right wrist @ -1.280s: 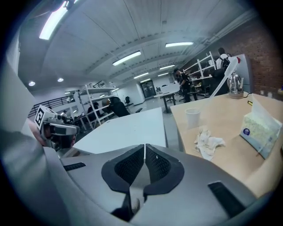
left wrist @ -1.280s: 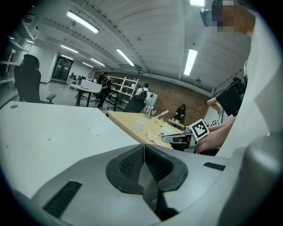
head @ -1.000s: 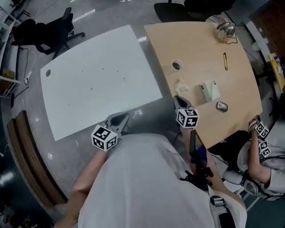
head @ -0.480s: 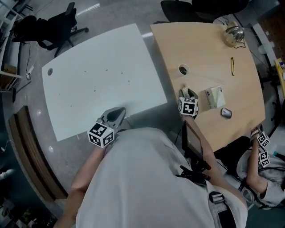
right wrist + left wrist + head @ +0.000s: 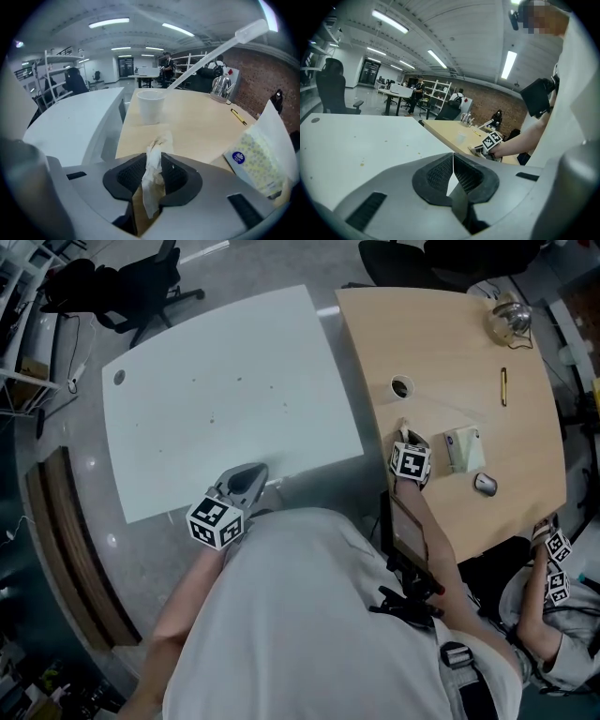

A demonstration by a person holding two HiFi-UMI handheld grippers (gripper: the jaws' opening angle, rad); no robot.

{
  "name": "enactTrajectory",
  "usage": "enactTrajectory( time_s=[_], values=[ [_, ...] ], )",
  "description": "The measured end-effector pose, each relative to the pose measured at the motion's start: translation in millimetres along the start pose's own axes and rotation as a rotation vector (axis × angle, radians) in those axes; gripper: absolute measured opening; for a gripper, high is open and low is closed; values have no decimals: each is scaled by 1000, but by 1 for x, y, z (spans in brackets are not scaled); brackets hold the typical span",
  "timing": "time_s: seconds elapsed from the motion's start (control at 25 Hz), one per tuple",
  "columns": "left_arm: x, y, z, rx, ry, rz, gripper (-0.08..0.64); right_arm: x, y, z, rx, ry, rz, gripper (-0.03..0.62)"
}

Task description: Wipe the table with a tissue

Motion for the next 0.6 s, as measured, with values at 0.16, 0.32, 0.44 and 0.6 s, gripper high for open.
enactTrajectory(
  time_s=[0.16, 0.32, 0.44, 0.6],
  values=[
    [-7, -10, -11, 32, -13, -12, 8, 3, -19, 1, 123, 136, -60, 95],
    [-13, -15, -28, 53, -25, -19, 8, 8, -56, 32, 389, 241, -143, 95],
    [-18, -18, -43, 60, -32, -14, 8, 8, -82, 61, 602, 294, -152, 95],
    [-24, -22, -56, 71, -42, -18, 8, 9, -119, 101, 943, 430, -130, 95]
  ],
)
Point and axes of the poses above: the fingertips, and each gripper's own axes: y forward along the fingers, z to its left, x out of its top, the point moved 2 cm from there along -y, backward along the fingers, and after that the axes turned 15 degrees about y, right-handed, at the moved point
